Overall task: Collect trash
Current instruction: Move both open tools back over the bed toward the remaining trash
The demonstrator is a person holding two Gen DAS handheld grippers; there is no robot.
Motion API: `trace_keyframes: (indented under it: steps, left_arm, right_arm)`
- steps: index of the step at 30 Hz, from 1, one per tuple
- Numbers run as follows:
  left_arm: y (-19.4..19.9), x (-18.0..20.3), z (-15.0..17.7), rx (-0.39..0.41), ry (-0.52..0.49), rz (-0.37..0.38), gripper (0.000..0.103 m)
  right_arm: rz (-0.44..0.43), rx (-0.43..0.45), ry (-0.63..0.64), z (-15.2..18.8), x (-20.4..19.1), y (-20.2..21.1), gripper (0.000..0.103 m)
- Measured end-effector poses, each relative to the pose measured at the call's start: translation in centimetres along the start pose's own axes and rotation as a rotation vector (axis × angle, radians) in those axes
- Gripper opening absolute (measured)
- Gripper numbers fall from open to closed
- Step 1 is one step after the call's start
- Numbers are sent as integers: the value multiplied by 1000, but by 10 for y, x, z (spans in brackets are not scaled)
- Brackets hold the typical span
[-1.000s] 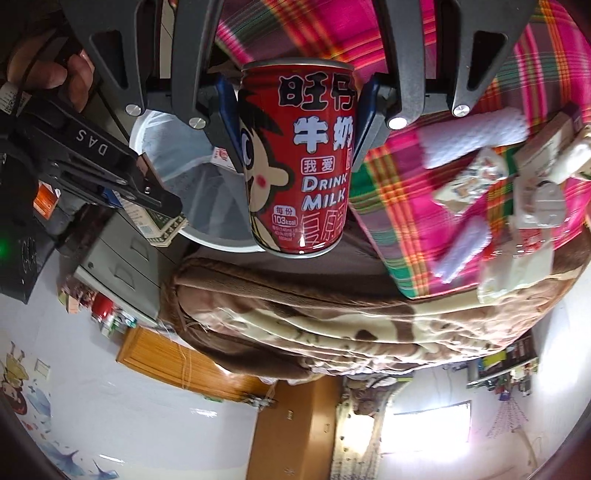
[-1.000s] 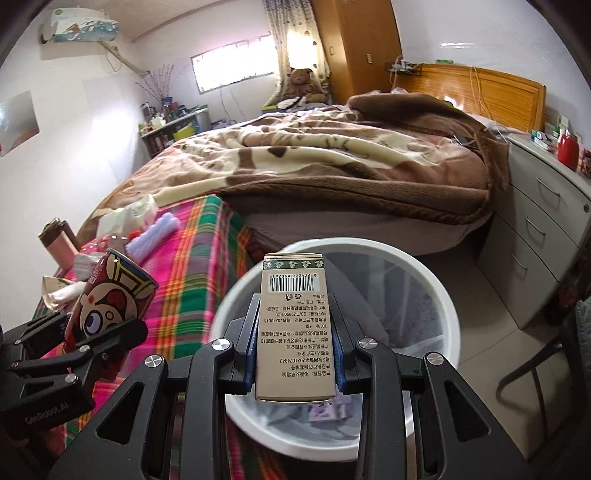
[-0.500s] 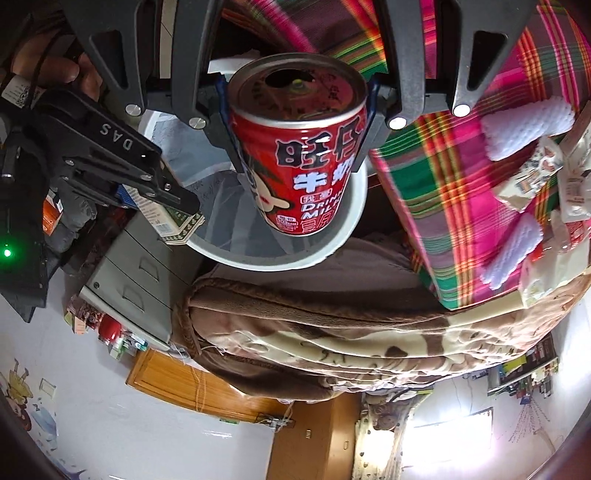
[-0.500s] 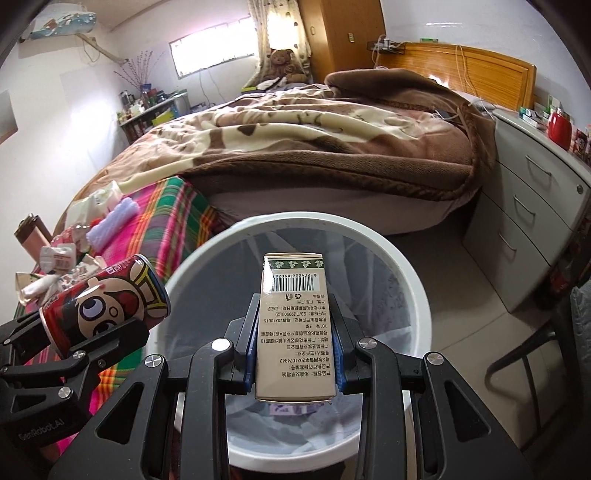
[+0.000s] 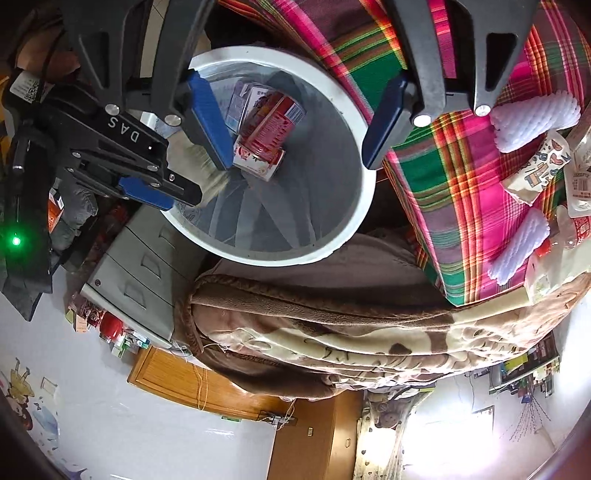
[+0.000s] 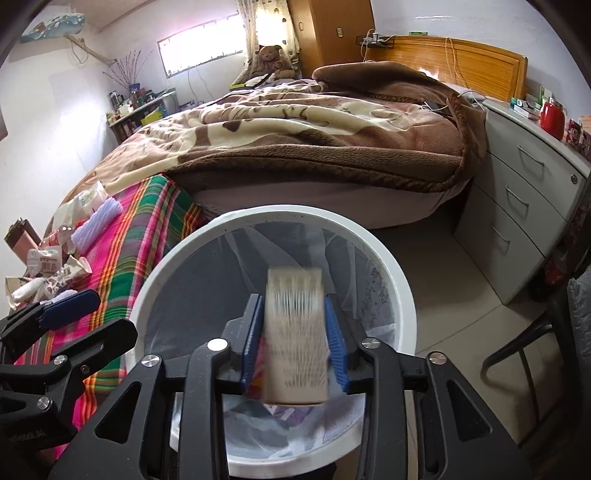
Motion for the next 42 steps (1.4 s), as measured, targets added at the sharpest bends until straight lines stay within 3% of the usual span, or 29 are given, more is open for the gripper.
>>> trace_keyframes:
  steps: [1,11,21,25,42]
  left_arm:
    - [2,-1,0,2,2,-1,77]
    - [25,-20,4,42,18,-30,78]
    - [56,-53,14,101,52,-84,79]
    - [70,-73,22,122,76,-117,79]
    - [115,-191,59,156,246,-309,81]
  right_arm:
    - [2,2,-1,0,0,1,53]
    - [-15,30,-8,-1,-13,13,54]
    - [-72,69,25,-1,-49,23,56]
    - [-107,85,17,0,-64,24,62]
    - [-232,50,151,13,-157,6,65]
Point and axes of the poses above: each gripper's, at about its wrist camera, not at the fingertips, and y roughly against the way its jaws point, x to its right, z to its underside, the point moved 4 cm from there along -y, roughly the way its jaws point
